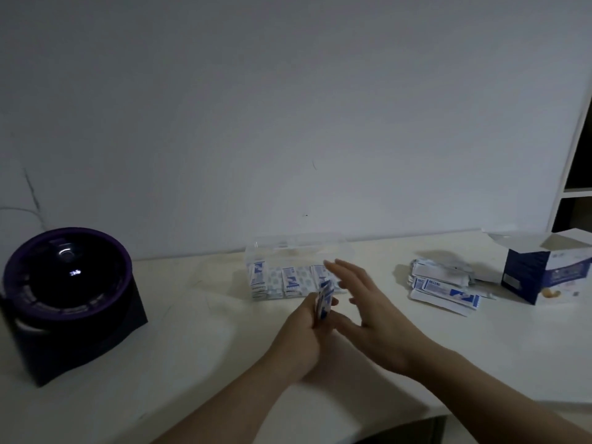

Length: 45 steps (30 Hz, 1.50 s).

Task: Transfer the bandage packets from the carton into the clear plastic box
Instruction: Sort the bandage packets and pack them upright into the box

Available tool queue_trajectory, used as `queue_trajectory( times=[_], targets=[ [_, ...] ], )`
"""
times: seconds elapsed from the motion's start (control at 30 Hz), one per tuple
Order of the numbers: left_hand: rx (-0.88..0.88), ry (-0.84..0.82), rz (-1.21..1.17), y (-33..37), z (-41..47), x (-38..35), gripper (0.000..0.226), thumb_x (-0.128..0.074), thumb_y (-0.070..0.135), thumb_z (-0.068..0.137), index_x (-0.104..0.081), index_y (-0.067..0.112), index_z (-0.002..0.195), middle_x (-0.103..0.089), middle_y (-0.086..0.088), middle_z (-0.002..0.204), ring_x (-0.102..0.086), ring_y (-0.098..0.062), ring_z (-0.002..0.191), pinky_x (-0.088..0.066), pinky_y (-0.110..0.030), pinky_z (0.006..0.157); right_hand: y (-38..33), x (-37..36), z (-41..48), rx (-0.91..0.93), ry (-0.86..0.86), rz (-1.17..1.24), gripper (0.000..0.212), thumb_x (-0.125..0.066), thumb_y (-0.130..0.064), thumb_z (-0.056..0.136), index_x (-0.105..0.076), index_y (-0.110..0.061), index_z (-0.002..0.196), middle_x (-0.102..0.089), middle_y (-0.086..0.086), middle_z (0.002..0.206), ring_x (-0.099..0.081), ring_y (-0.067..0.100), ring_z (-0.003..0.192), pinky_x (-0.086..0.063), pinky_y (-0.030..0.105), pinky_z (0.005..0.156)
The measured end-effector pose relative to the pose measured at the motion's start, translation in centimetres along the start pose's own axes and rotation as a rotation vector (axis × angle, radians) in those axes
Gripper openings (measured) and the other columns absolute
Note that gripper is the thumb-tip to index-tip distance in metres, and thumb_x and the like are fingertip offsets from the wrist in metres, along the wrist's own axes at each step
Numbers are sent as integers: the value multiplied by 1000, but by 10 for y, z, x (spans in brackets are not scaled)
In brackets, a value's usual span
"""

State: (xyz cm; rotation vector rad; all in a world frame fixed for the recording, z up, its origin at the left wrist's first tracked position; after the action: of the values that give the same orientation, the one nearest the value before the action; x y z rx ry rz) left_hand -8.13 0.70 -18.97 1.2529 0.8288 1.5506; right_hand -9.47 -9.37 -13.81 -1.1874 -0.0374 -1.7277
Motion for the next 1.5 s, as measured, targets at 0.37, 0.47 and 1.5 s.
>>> queue_trajectory(
  times=[0.37,0.47,1.5],
  targets=[
    [-142,-9,150,15,-6,1,37,-47,-2,93,-46,9,128,-51,20,96,-53,7,85,-45,-8,82,-15,-15,3,35,-62,-57,53,-43,-30,98,-20,-32,146,-23,-18,145,-29,1,130,-25,11,102],
    [-161,9,-14,21,-8,1,19,-42,6,96,-55,19,102,-60,16,84,-57,9,76,-45,-10,70,-19,-10,7,28,-12,-67,51,-44,-34,97,-25,-33,144,-33,-17,135,-32,2,124,-33,19,101],
    [-46,-206,-234,100,75,77,27,-61,-3,83,-58,18,100,-50,0,68,-39,-5,52,-37,-15,48,-45,45,134,-154,-3,266,12,-67,-19,85,-63,-29,88,-70,-9,86,-66,2,77,-51,9,65]
  ],
)
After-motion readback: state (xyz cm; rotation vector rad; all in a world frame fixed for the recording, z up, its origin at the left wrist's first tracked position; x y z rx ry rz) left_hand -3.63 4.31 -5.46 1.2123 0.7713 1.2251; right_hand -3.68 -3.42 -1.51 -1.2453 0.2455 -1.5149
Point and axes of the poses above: each hand's wrist, its own z-axis towards the middle knuckle, its own x-axis out of the back of the hand, y = z × x, the point moved 8 cm from there along z, towards the middle knuckle
